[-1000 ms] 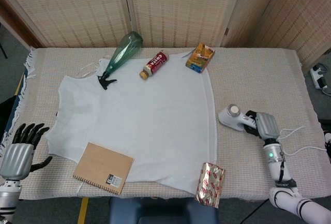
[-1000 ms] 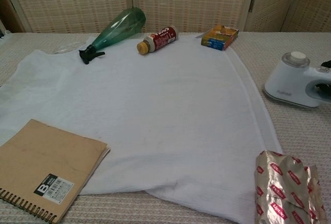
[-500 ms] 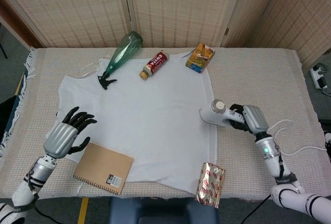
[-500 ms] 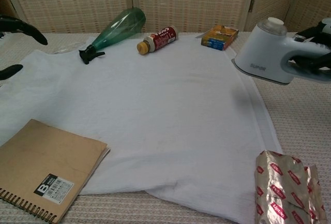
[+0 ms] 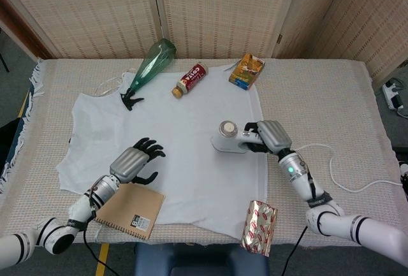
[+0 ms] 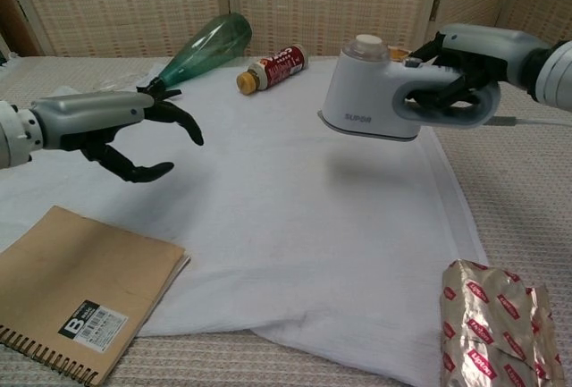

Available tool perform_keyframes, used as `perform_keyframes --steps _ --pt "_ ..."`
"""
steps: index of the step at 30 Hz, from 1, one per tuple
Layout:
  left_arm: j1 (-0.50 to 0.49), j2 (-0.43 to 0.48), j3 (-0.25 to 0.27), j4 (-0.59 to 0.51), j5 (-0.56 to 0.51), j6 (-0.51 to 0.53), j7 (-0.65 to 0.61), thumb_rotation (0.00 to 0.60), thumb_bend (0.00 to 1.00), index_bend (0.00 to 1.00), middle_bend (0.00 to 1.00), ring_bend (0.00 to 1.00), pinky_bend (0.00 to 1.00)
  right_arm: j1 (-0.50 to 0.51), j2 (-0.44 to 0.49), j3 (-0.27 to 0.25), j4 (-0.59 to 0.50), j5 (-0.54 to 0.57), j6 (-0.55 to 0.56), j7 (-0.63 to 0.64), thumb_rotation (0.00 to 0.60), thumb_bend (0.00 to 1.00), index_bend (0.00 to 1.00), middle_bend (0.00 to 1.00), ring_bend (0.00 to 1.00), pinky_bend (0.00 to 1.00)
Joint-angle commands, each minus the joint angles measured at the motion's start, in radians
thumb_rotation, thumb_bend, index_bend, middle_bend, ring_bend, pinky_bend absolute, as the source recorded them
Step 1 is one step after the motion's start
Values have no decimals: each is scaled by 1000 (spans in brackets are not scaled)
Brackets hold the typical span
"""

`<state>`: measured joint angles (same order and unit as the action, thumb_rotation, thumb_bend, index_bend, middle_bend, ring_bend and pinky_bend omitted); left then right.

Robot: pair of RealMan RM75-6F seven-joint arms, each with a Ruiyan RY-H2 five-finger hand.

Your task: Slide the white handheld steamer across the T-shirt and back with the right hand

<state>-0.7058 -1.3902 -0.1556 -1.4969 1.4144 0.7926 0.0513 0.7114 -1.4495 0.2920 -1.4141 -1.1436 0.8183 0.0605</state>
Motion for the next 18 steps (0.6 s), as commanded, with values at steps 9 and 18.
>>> perform_keyframes --steps 9,18 --pt "-62 -98 27 65 -263 -91 215 420 476 192 133 21 0 78 -193 -19 181 37 -16 -62 600 937 846 858 815 950" --pt "-94 -109 50 54 -350 -100 284 422 467 117 115 16 0 113 -300 -24 317 18 -19 -48 600 938 845 858 815 950"
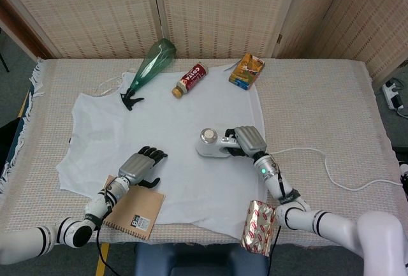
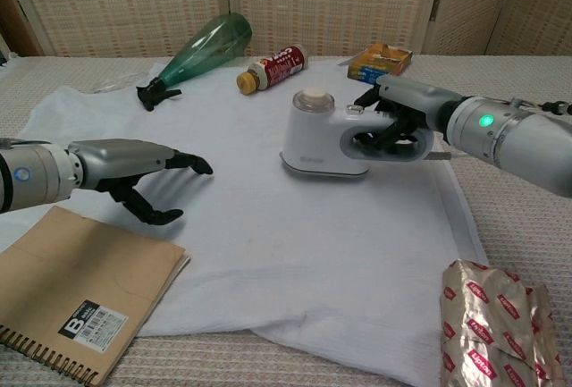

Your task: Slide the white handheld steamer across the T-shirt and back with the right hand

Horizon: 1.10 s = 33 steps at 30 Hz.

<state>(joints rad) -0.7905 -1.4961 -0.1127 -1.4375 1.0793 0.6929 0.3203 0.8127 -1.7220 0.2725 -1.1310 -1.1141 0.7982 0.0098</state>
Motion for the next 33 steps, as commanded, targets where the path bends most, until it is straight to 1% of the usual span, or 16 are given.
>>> perform_keyframes --steps 1,10,14,19,23,27,30,33 --pt "-12 -3 9 -7 -22 1 21 420 467 118 114 15 0 15 -35 -7 45 -15 1 2 600 937 845 858 815 950" --pt "-26 -8 31 -19 -51 19 48 415 467 143 112 13 0 18 -59 -24 144 -23 -1 -33 600 937 843 858 815 951" --pt "-28 -9 38 -21 -55 27 48 425 467 147 112 14 0 8 -54 -22 181 -13 4 -46 600 938 843 858 815 950" --pt "-29 -6 47 -23 -56 36 46 417 465 147 112 13 0 -10 -43 -17 236 8 5 -56 600 939 843 858 815 950" --pt "-27 -1 51 -28 -52 46 41 417 465 148 112 12 0 -30 -22 -7 259 22 15 -51 600 939 842 858 816 951" --pt "-25 3 54 -33 -43 57 35 415 462 152 112 10 0 -51 22 9 217 10 50 -18 600 939 842 858 815 950" --pt "-23 8 56 -41 -35 68 32 415 462 153 112 10 0 -60 66 20 135 -21 92 7 600 940 841 859 815 950" --pt "-23 10 58 -46 -30 75 34 415 462 154 112 10 0 -53 84 29 70 -37 106 9 600 939 841 858 815 950"
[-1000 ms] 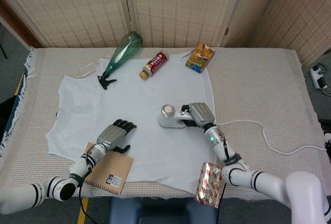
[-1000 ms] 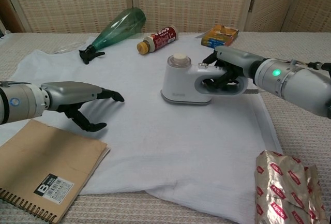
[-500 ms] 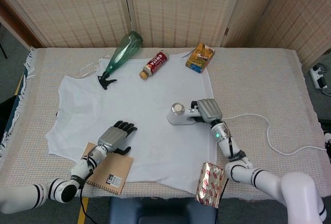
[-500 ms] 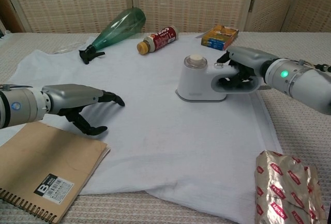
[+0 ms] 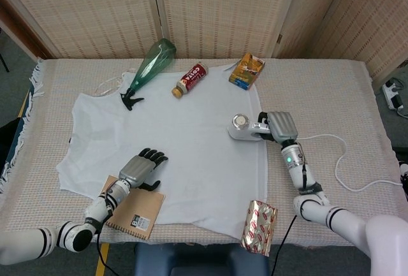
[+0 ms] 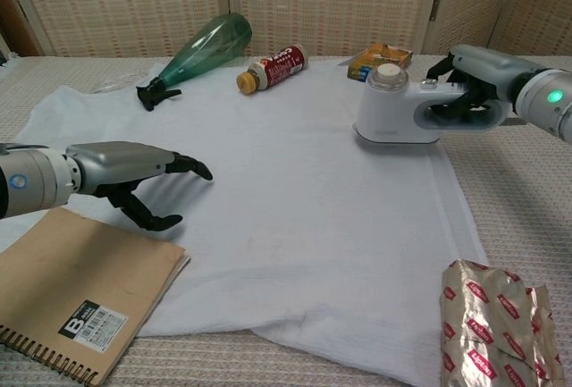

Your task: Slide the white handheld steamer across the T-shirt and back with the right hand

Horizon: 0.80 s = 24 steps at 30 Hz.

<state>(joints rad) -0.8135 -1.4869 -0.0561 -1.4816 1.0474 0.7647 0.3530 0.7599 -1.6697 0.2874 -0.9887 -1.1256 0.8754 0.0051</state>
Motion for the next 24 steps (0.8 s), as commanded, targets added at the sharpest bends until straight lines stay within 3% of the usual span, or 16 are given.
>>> perform_keyframes --steps 1,8,16,24 --pt "0 1 2 -3 3 5 1 415 463 154 112 10 0 7 31 16 -95 -31 28 10 600 939 841 858 815 950" --pt "-2 -6 8 0 -1 8 8 415 462 155 112 9 0 71 -70 15 -97 -30 -6 -23 600 939 840 858 815 950" --pt "-3 -10 16 0 -15 13 25 418 462 158 111 7 0 129 -192 0 36 -43 -30 -63 600 939 840 858 816 950" --pt "-2 0 17 -14 -22 24 34 415 462 159 110 6 0 125 -224 5 167 -34 -30 -48 600 939 840 858 815 950"
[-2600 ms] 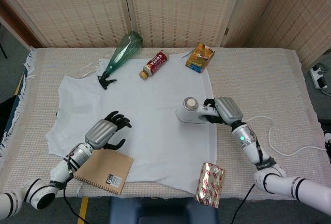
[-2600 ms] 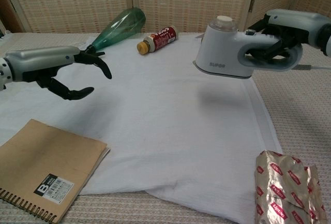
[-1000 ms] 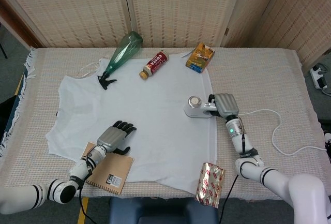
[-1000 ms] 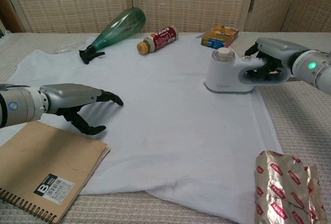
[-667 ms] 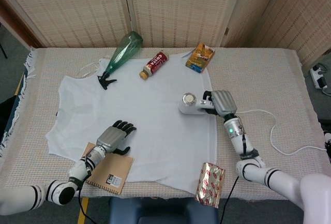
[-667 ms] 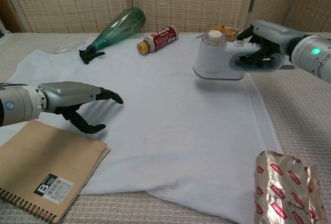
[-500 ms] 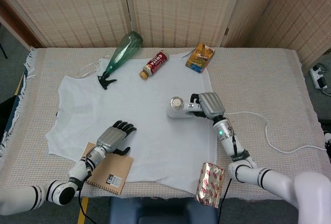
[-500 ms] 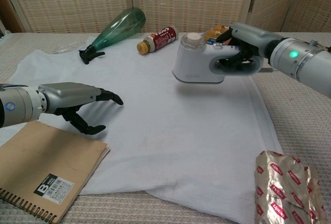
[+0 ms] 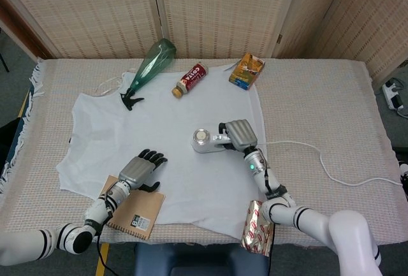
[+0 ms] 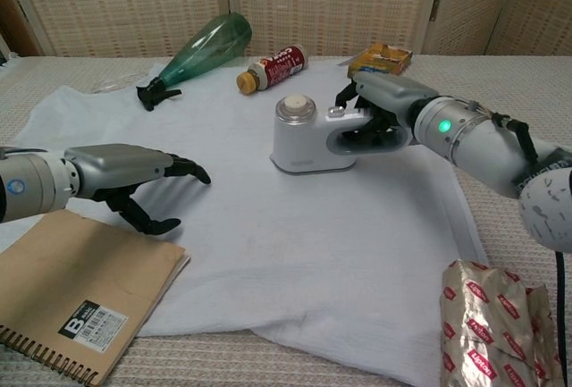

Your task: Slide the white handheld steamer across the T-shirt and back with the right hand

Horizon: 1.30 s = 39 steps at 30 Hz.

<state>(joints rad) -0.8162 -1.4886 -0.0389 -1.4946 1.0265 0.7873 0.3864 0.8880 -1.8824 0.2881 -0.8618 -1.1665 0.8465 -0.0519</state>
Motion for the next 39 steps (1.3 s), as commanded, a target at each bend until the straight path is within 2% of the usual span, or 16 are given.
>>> perform_keyframes --steps 1,9,15,17,21,28,35,39 --pt "1 2 1 -3 -1 2 1 418 462 159 110 6 0 -6 -14 7 64 11 -2 13 600 939 840 858 815 950" --pt "1 3 8 -10 3 3 3 419 462 160 107 4 0 -34 -25 15 212 35 -13 25 600 939 840 858 815 950" --pt "1 7 8 -15 3 6 4 415 463 160 107 4 0 -57 -3 41 261 63 -20 40 600 939 840 858 815 950" --pt "1 8 8 -18 4 9 5 415 462 160 107 4 0 -68 13 47 239 57 -2 67 600 940 840 858 815 951" --pt "0 10 8 -23 6 13 8 416 462 160 107 4 0 -92 70 33 118 2 63 118 600 939 840 858 815 950" --pt "1 8 10 -30 6 18 14 416 463 161 104 3 0 -94 124 3 -93 -57 88 101 600 940 837 858 815 950" --pt "-3 5 11 -26 -7 15 24 418 463 161 103 2 0 -66 80 -18 -124 -58 48 57 600 939 834 858 816 950" --pt "-2 5 13 -27 -5 18 23 415 461 161 103 1 0 -69 70 -51 -126 -75 35 39 600 939 833 858 815 950"
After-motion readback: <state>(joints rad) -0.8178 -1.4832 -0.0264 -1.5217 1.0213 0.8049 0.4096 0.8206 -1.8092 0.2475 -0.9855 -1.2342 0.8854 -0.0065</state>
